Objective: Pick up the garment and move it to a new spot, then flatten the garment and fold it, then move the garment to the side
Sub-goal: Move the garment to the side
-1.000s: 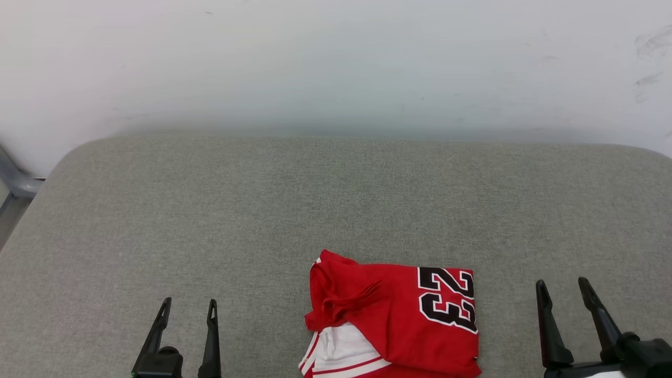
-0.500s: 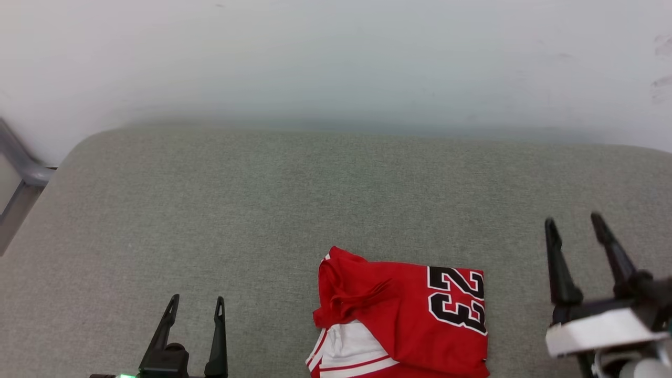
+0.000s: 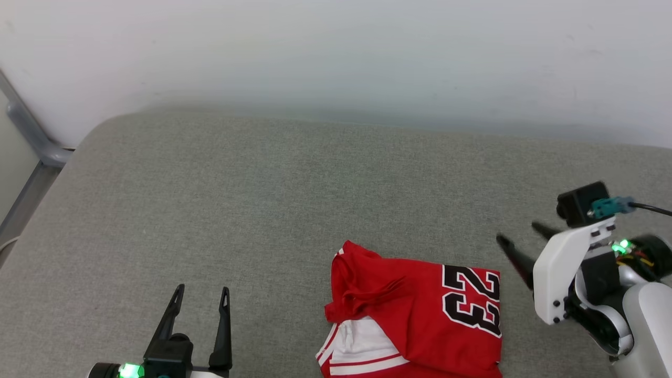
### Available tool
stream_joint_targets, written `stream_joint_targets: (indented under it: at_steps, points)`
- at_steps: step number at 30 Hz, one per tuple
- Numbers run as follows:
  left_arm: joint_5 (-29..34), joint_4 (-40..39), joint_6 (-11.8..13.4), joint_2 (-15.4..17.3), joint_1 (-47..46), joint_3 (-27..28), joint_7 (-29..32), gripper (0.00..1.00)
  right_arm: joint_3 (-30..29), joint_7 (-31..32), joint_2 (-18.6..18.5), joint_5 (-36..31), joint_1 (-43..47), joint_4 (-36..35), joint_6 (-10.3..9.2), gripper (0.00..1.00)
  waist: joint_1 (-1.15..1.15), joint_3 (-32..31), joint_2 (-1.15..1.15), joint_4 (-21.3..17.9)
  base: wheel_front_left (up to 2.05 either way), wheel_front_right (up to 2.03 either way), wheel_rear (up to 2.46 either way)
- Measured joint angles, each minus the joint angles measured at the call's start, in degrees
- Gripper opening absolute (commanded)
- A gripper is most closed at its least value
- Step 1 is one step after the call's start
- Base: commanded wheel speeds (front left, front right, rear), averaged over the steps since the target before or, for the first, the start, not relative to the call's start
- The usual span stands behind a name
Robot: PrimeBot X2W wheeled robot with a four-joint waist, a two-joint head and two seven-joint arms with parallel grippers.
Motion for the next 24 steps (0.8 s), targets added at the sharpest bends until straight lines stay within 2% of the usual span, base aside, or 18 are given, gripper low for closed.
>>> stream_joint_targets:
  at_steps: [5,10,13,20,24]
  points:
    - [0.00,0.02,-0.09,-0.29,-0.64,-0.33,0.00,1.00,2.98,13.15,-2.49,8.71,-0.04,3.79,0.00,1.00,0.00,0.94,0.00,0.69,0.00,0.00,0.00]
    - [0.01,-0.01,-0.46,-0.67,-1.72,-0.66,0.00,1.00,4.21,19.13,-3.71,13.58,0.80,6.01,0.00,1.00,0.00,2.43,0.00,1.59,0.00,0.00,0.00]
    - [0.00,0.02,-0.52,-0.85,-2.31,-0.70,0.00,1.00,4.72,19.98,-3.68,14.68,1.03,7.19,0.00,1.00,0.00,3.70,0.00,2.16,0.00,0.00,0.00]
    - [-0.01,0.05,-1.03,-1.13,-4.63,-0.88,0.00,1.00,5.73,18.63,-1.08,15.13,-0.10,11.83,0.00,1.00,0.01,7.44,0.00,3.29,0.00,0.00,0.00]
    - [-0.01,0.31,-1.26,-1.29,-5.54,-0.99,0.00,1.00,7.71,17.94,-1.37,14.15,-0.11,14.19,-0.02,1.00,0.00,9.10,0.00,3.92,0.00,0.00,0.00]
